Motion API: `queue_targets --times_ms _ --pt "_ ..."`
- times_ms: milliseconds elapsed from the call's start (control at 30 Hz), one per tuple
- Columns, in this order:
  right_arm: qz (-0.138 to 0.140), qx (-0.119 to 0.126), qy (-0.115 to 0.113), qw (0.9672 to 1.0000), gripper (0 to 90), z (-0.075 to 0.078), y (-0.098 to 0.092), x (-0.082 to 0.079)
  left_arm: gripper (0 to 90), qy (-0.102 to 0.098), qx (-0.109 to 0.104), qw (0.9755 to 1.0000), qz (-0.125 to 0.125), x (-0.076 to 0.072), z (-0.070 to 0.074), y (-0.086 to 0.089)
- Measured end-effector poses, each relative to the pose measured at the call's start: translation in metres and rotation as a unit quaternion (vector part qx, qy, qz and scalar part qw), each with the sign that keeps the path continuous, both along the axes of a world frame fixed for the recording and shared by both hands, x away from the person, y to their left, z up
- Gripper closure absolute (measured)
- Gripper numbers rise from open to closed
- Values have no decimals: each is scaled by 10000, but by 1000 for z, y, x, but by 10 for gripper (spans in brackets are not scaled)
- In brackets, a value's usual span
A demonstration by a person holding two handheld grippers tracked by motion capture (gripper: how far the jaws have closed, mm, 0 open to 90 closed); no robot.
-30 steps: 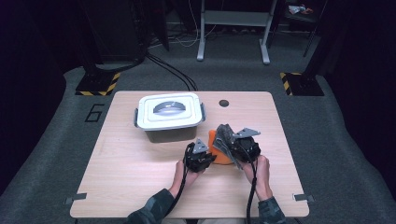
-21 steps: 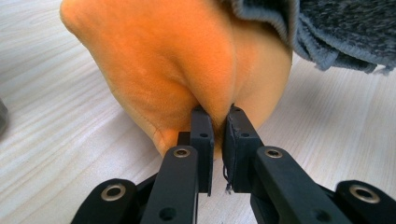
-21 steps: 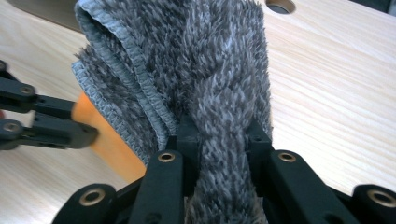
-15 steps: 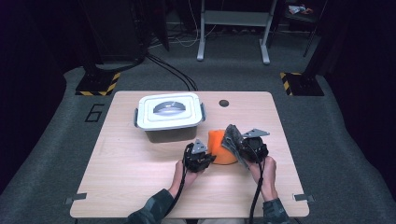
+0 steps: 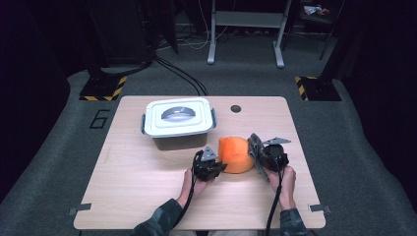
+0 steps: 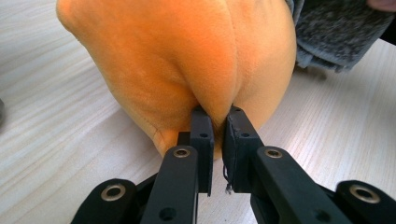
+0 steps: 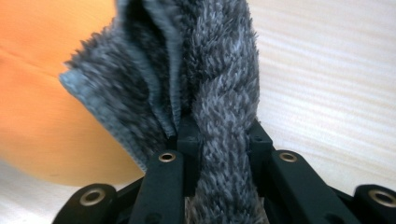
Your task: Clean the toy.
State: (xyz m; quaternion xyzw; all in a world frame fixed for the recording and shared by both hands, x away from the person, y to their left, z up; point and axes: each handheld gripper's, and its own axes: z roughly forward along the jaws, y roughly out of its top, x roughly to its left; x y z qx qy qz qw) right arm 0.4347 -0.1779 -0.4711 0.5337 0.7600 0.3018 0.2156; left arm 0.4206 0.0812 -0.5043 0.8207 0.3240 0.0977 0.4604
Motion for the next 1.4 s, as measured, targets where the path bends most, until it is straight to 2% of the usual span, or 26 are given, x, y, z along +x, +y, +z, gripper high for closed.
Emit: queue_targets --times_ms 167,200,267,367,533,600,667,733,900,933,967,1000,1100,1167,1267,1333,1400 --pt "-46 -53 200 9998 741 -14 -3 8 831 31 -22 10000 33 1 -2 2" --pt "-70 -80 309 9995 740 -22 -2 11 831 33 -23 10000 52 1 -2 2" --pt "-59 -81 342 9994 740 -26 -2 12 831 77 -65 9999 66 1 -2 3" --pt "-73 8 350 9994 740 -29 -5 11 831 11 -38 10000 57 -1 -1 2" --pt "-213 54 270 9994 745 -15 -16 2 831 -27 -55 9999 93 -1 1 3" --pt "-238 81 81 9997 745 1 -20 -10 830 -26 -64 9999 83 -1 1 3" --pt "-212 81 -5 9997 745 7 -20 -13 830 -33 -76 9999 95 -2 1 3" --pt "-57 119 -197 9997 745 19 -20 -19 830 -53 -78 9999 99 -2 1 2" --pt "275 198 -511 9981 742 42 -3 -29 829 -86 -63 9999 80 -2 2 2" --pt "464 134 -561 9973 740 48 9 -31 829 -96 -42 9999 70 -2 3 2" --pt "528 125 -551 9970 739 50 17 -32 828 -94 -52 9999 65 -2 3 2" --pt "528 125 -551 9970 739 50 17 -32 828 -94 -52 9999 65 -2 3 2" --pt "840 -100 -585 9947 738 53 40 -33 829 -97 -50 9999 58 -3 3 2" --pt "916 -117 -542 9943 736 53 52 -33 828 -111 -48 9999 50 -3 3 1" --pt "1065 -325 -525 9924 734 49 67 -29 828 -134 -23 9999 38 -4 3 0" --pt "1058 -457 -469 9922 734 44 73 -27 828 -149 41 9999 -7 -3 3 1" --pt "1018 -533 -497 9921 736 41 74 -25 828 -111 -14 9999 4 -2 2 1"
